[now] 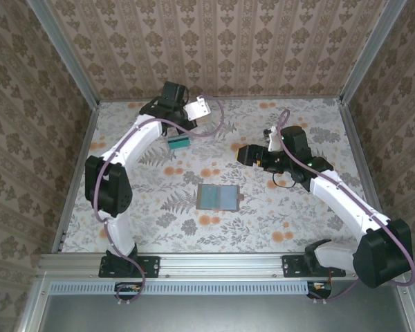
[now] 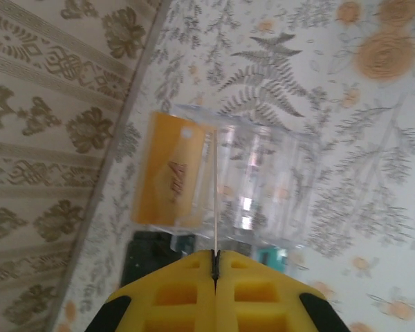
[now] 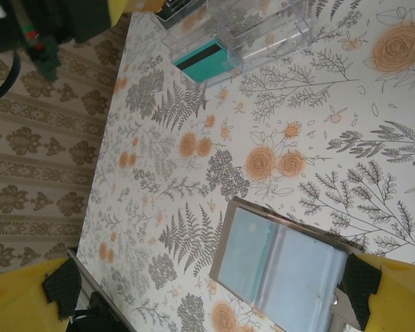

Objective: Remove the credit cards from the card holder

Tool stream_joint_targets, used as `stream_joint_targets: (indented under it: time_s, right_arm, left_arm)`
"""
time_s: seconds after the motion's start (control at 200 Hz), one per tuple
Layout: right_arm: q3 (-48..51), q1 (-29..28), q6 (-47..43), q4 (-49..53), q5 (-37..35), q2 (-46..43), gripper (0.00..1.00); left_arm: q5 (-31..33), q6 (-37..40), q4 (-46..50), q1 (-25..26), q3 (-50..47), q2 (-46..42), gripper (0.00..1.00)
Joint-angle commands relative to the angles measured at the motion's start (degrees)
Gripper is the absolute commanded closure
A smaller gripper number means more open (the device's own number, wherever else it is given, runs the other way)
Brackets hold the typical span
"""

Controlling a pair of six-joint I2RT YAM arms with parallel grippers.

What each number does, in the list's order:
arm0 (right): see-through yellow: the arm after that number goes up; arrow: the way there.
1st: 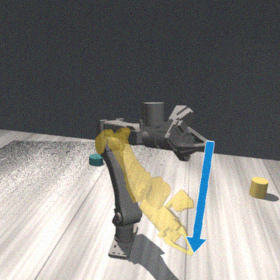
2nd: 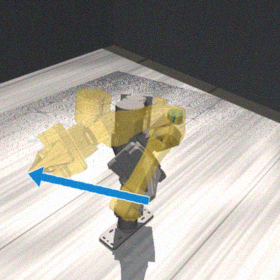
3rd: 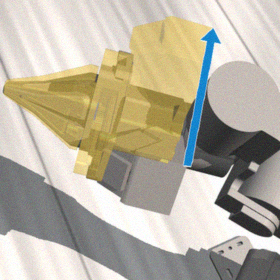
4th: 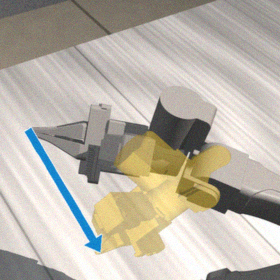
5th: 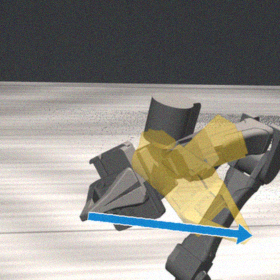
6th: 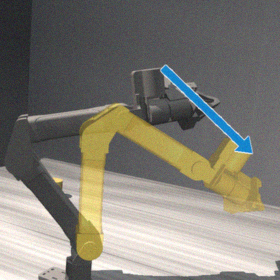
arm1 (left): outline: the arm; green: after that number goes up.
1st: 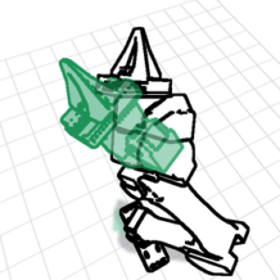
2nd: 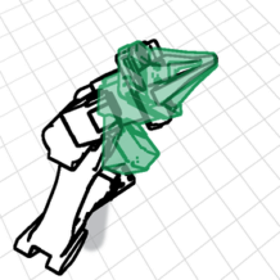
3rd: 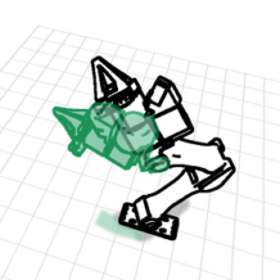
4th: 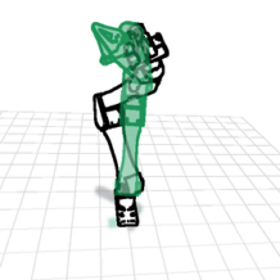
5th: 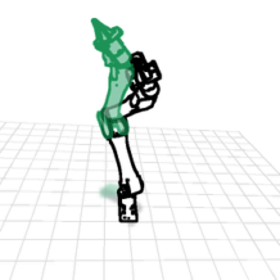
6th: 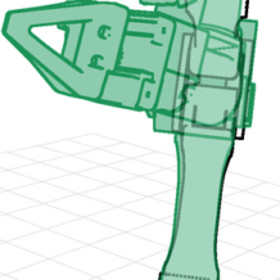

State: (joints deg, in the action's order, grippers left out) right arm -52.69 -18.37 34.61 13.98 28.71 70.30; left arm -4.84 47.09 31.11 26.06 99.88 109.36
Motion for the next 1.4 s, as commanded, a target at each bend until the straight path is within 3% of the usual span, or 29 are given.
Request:
stream_joint_targets:
  time_s: [0.0,0.16,0.47,1.39]
  right_arm:
    - [-3.0,0.1,-1.4,2.7,-1.2,1.1,0.00]
    - [-4.5,0.2,-1.8,4.2,-1.1,2.6,0.00]
    - [-5.7,0.1,-1.9,5.1,-0.7,4.9,0.00]
    - [-5.3,-0.6,-0.1,3.8,0.3,6.8,0.00]
  left_arm:
    - [1.0,5.7,0.4,-1.4,4.8,3.7,1.00]
    - [2.4,8.2,-0.1,-1.6,9.5,9.0,1.00]
    - [-1.8,8.1,2.2,-1.9,15.9,15.3,1.00]
    - [-1.7,6.2,5.3,-3.1,19.9,22.0,0.97]
